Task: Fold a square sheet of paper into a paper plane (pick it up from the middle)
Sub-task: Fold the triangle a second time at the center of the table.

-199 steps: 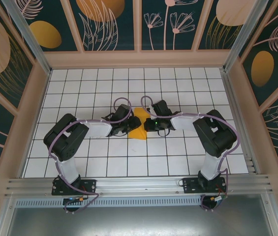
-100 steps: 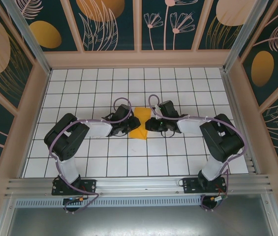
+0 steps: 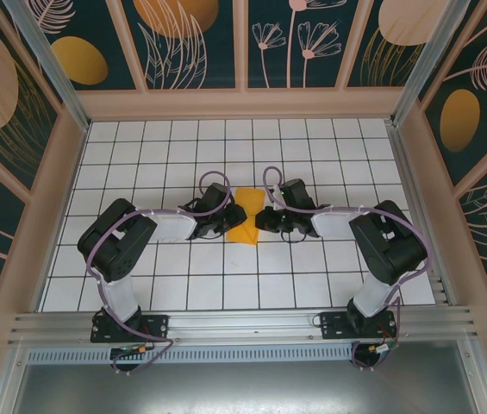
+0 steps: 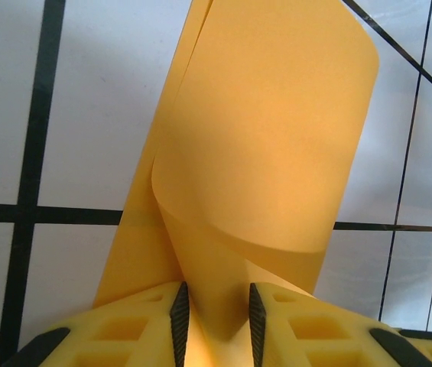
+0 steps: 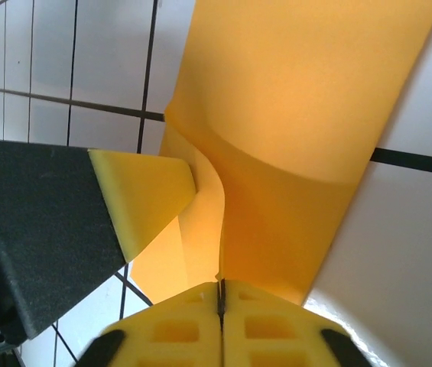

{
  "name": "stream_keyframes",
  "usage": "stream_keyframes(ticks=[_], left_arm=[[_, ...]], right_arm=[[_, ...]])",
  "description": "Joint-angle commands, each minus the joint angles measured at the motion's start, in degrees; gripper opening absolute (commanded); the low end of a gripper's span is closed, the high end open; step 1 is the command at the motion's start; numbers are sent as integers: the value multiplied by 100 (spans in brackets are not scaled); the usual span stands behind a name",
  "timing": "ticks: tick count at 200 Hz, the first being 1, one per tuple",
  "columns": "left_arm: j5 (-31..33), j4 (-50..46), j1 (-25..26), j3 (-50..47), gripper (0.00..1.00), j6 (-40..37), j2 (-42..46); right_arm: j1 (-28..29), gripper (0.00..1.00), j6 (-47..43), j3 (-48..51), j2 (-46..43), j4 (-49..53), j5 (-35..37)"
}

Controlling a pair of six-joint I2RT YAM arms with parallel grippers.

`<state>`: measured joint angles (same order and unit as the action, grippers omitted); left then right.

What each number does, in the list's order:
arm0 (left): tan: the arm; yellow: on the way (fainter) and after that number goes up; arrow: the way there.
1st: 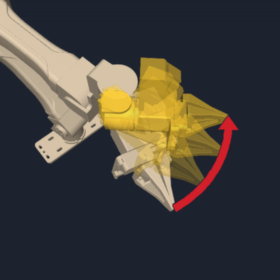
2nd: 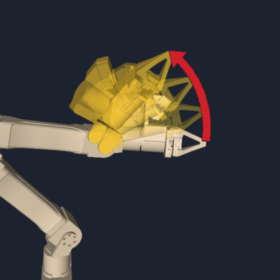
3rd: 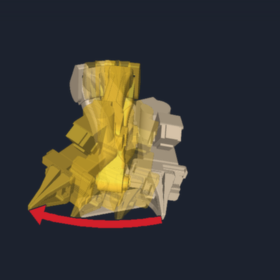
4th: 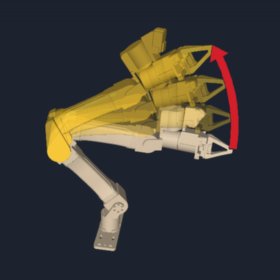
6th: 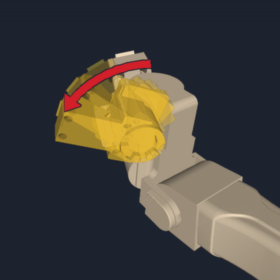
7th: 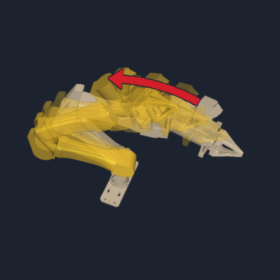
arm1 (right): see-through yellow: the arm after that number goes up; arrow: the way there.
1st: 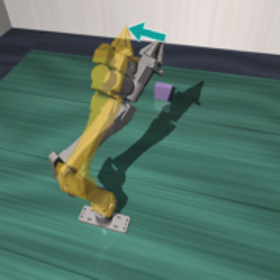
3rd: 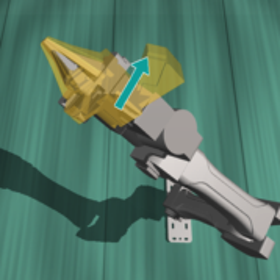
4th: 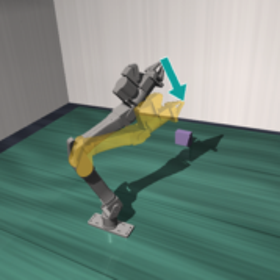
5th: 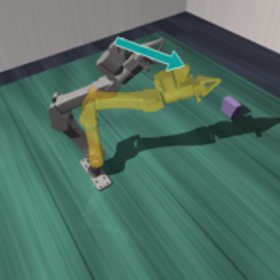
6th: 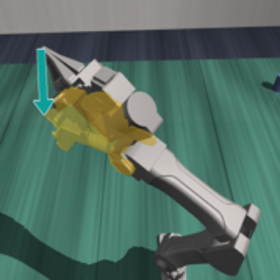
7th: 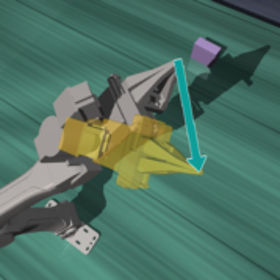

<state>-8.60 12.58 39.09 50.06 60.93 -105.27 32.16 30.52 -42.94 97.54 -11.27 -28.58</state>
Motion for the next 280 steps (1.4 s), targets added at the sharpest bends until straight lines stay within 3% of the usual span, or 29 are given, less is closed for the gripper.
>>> stream_keyframes(ticks=[1,42,87,152,184,280], left_arm=[[-63,-33,-22,-18,33,-113,119],[-85,-229,-17,-297,41,-363,882],[-385,-37,81,-1098,25,-185,1393],[-634,414,198,-947,18,-9,829],[-283,-107,211,-926,14,-97,738],[-30,-247,207,-1069,13,-187,596]], right_arm=[[-51,3,-24,-3,65,-54,-3],[-47,2,-151,-36,81,52,31],[-51,2,-230,-83,108,143,27],[-52,2,-244,-126,178,151,-23],[-51,2,-377,-262,228,329,96],[-52,2,-730,-610,449,789,344]])
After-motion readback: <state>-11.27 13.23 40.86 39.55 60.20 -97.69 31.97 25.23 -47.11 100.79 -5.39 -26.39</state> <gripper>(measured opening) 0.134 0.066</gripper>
